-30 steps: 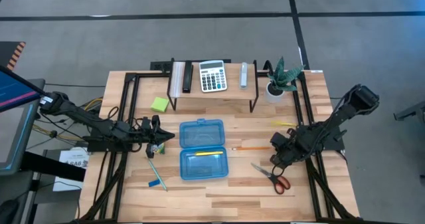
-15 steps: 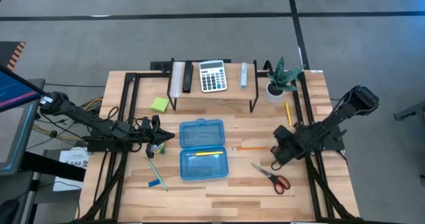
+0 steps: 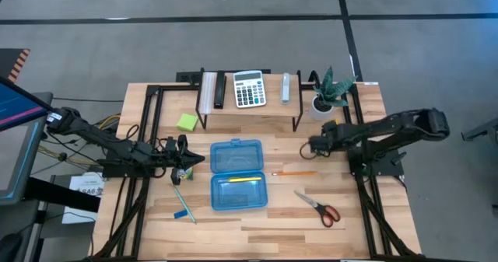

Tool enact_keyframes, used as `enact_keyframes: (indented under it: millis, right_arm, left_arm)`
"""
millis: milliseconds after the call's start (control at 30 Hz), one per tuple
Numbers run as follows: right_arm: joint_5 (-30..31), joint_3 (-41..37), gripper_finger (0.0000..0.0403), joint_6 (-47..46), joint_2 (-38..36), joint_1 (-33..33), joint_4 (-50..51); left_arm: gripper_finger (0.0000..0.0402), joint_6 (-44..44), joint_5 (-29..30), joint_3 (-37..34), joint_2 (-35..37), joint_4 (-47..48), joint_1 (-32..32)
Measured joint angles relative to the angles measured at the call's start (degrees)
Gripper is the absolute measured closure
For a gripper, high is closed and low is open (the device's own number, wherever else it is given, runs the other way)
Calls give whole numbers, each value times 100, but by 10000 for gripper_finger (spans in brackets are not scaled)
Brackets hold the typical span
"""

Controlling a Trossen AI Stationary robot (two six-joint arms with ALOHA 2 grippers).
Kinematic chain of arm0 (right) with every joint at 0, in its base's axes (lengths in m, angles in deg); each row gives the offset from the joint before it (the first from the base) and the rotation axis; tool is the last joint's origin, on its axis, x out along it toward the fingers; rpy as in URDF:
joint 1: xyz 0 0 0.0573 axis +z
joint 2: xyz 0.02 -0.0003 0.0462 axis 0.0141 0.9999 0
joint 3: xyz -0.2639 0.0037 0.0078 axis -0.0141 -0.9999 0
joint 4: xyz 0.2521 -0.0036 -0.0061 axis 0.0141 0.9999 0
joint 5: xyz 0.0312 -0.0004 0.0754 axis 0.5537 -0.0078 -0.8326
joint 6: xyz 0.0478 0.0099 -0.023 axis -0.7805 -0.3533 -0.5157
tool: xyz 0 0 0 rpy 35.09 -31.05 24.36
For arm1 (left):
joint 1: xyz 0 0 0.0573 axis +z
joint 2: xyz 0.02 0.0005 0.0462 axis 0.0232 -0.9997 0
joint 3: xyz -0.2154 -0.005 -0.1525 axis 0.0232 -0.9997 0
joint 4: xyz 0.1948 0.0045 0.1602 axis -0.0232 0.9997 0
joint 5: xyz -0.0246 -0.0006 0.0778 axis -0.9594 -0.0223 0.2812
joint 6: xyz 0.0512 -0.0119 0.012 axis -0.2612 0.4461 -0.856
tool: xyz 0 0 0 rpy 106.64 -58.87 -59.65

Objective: Pack school essentials
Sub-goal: Put the yellow pen into the blue supply box

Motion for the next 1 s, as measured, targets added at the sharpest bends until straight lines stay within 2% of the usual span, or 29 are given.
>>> enact_keyframes:
  millis: [133, 233, 500, 733, 1000]
  right_arm:
    - [-3, 2, 171, 515, -2, -661, -224]
    - [-43, -44, 165, 939, -6, -1107, -572]
    - [-611, -679, 187, 1556, -53, -2113, -1428]
    - [-792, -749, 235, 1701, -65, -1968, -1605]
    - [-1069, -688, 341, 1688, -18, -1392, -1679]
  left_arm:
    - [401, 1, 0, 0, 0, 0, 0]
    - [401, 2, 0, 0, 0, 0, -1]
    - [401, 26, -55, 0, 0, -4, -2]
    - [401, 30, -52, 0, 0, -4, -1]
    - [401, 74, -50, 0, 0, -7, -2]
